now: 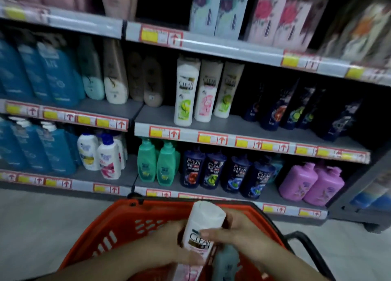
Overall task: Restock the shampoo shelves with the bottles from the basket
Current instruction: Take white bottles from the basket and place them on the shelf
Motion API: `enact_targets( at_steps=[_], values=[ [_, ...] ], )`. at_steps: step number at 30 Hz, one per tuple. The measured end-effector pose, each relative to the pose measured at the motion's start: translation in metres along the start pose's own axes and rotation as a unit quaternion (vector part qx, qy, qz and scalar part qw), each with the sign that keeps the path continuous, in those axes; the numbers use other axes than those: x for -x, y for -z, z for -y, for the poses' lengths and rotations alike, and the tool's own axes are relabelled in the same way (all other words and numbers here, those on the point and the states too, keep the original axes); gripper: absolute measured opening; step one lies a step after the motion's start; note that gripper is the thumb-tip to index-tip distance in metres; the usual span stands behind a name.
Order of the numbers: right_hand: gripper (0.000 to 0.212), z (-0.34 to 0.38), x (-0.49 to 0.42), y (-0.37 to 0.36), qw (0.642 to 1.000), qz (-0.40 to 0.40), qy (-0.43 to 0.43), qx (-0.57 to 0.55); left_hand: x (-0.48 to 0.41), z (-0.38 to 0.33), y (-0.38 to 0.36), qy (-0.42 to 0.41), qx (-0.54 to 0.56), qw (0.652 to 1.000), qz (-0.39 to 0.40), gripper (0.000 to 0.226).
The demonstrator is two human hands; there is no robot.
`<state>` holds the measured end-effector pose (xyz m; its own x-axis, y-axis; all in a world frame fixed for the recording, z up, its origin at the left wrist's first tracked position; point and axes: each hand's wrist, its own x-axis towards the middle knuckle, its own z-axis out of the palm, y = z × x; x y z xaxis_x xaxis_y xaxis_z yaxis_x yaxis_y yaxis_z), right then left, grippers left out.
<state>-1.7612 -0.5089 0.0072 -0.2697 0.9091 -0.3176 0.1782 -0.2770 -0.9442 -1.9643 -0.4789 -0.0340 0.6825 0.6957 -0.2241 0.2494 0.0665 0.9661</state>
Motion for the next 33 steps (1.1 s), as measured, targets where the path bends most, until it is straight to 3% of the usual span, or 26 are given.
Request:
enact_targets(
  at_steps=[5, 8, 14, 18, 20, 25, 33],
  values=[
    [0.056, 0.039, -0.006, -0.002, 0.996, -0.06, 0.055, -0.048, 0.005, -0.034, 0.025, -0.009, 0.002, 1.0, -0.018, 0.053],
    [0.04, 0.061, -0.009, -0.006, 0.988, -0.099, 0.105, -0.055, 0.005, -0.055, 0.035, -0.025, -0.016, 0.999, -0.044, 0.05],
    [0.031, 0.098, -0.012, 0.002, 0.971, -0.137, 0.191, -0.043, -0.005, -0.089, 0.047, -0.067, -0.057, 0.986, -0.141, 0.045],
    [0.054, 0.085, -0.012, 0.01, 0.984, -0.088, 0.156, 0.002, -0.014, -0.106, 0.054, -0.098, -0.073, 0.973, -0.194, 0.04],
    [0.053, 0.074, -0.014, 0.011, 0.988, -0.072, 0.133, 0.043, -0.022, -0.114, 0.05, -0.113, -0.062, 0.97, -0.208, 0.036],
    [0.038, 0.086, -0.028, 0.03, 0.978, -0.13, 0.155, 0.053, -0.048, -0.134, 0.044, -0.133, -0.035, 0.967, -0.216, 0.034],
    [0.041, 0.128, -0.084, 0.083, 0.964, -0.171, 0.174, 0.111, -0.091, -0.146, 0.052, -0.126, -0.078, 0.947, -0.286, 0.026]
  ],
)
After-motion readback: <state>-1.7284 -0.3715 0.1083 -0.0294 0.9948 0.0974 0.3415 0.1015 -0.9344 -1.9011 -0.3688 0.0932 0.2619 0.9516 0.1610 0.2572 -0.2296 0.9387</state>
